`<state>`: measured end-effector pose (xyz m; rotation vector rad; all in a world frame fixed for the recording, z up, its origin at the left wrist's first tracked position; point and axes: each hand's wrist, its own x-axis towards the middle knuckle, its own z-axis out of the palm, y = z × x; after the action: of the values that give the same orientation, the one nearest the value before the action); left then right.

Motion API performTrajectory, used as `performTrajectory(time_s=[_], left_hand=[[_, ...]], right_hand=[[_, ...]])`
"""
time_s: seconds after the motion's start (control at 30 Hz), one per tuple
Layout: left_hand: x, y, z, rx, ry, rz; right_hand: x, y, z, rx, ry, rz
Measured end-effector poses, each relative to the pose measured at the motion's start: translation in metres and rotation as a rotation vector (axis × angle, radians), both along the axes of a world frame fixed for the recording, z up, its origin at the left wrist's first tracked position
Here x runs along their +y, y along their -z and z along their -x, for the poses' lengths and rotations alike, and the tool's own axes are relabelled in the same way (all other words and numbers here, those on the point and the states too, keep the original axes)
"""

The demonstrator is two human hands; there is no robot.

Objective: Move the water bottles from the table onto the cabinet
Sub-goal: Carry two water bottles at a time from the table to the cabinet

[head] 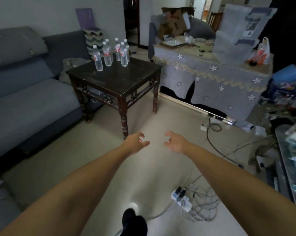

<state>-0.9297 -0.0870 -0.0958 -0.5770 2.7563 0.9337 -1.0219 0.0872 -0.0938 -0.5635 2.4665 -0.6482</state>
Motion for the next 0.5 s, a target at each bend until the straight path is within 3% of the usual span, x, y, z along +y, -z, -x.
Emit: performTrajectory(time_s=[0.5], left_hand=[[-0.201,-0.013,0.265,0.023,-0.080,0.023]], right_hand=[[-0.198,-0.002,0.270,-0.026,0.010,0.043]])
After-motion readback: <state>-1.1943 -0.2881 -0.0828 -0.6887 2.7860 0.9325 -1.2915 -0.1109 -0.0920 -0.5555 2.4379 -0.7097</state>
